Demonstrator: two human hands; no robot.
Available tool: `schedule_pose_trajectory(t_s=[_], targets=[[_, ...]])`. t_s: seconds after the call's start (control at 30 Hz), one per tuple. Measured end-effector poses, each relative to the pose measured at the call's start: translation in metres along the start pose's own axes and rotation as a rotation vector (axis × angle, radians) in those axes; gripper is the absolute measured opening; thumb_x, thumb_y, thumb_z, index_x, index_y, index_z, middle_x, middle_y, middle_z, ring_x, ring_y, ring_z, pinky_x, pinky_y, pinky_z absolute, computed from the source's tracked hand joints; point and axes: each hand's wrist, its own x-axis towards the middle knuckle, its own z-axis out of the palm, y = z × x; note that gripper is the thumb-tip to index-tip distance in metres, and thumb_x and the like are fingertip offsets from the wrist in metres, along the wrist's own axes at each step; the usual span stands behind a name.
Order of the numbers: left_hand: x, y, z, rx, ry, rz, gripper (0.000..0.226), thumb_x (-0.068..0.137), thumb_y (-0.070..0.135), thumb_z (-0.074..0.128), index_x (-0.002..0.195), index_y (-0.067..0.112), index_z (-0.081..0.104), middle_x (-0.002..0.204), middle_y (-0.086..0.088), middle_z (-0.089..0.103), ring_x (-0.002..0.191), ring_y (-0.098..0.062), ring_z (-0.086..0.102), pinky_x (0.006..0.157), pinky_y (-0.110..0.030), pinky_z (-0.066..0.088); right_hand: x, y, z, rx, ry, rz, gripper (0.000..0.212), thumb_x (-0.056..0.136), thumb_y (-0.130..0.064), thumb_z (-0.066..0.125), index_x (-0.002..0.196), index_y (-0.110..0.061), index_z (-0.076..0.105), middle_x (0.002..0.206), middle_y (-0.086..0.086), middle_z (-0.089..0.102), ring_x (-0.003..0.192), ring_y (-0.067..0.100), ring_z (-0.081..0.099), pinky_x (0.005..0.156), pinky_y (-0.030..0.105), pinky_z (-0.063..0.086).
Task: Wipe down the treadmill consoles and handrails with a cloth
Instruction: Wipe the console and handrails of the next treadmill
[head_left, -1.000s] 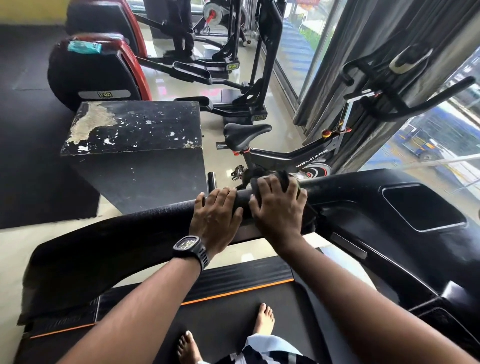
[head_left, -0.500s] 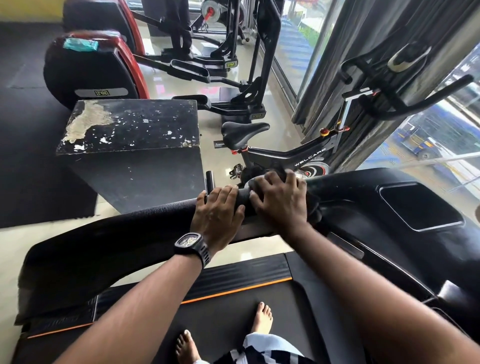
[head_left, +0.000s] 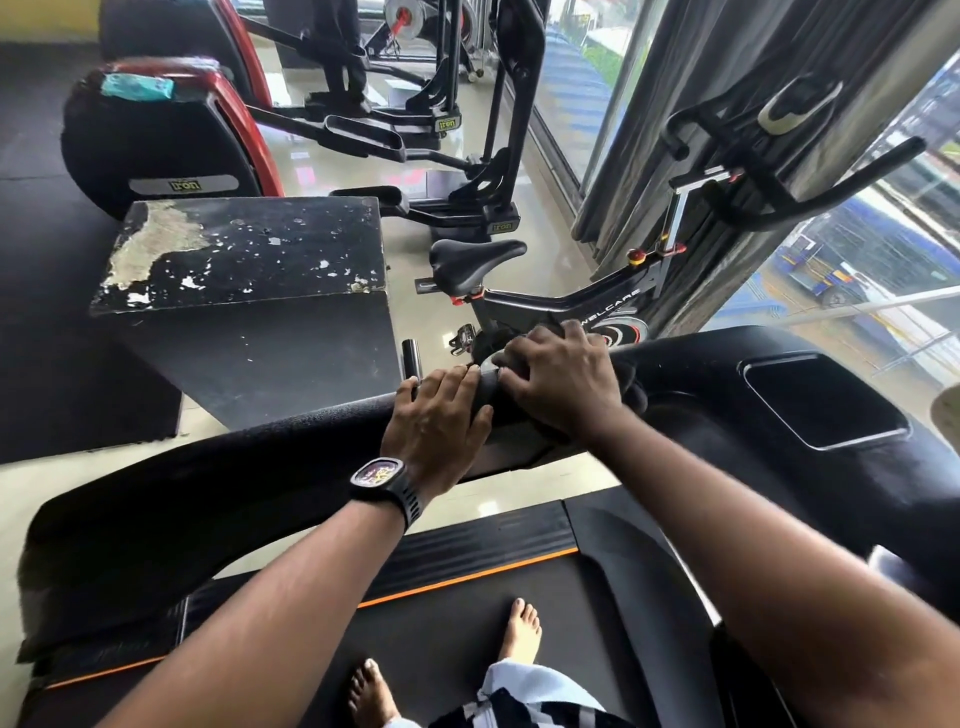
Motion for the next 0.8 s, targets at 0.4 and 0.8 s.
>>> schedule_pose_trajectory(t_s=[0.4, 0.8], targets=[[0.012, 0.014, 0.000, -0.031, -0.051, 0.062, 0.059, 0.095, 0.048, 0.033, 0.135, 0.011, 0.056, 0.135, -0.007, 0.061, 0.122, -0.028, 0.057, 0.098, -0.048, 0.045, -0.014, 0.015, 0.003, 0.018, 0.048, 0.016, 0.054, 0.090, -0.063, 0.036, 0.128, -0.034, 0.062, 0.132, -0.004, 0.062, 0.126, 0.034, 0.046, 0.097, 0.052, 0.040], [0.020, 0.021, 0.000, -0.024, -0.084, 0.096, 0.060, 0.095, 0.050, 0.032, 0.137, 0.012, 0.053, 0.136, -0.006, 0.059, 0.120, -0.029, 0.056, 0.096, -0.048, 0.045, -0.021, 0.020, 0.010, 0.032, 0.119, 0.127, 0.046, 0.091, -0.057, 0.046, 0.126, -0.033, 0.063, 0.132, -0.004, 0.060, 0.128, 0.035, 0.043, 0.101, 0.055, 0.038]])
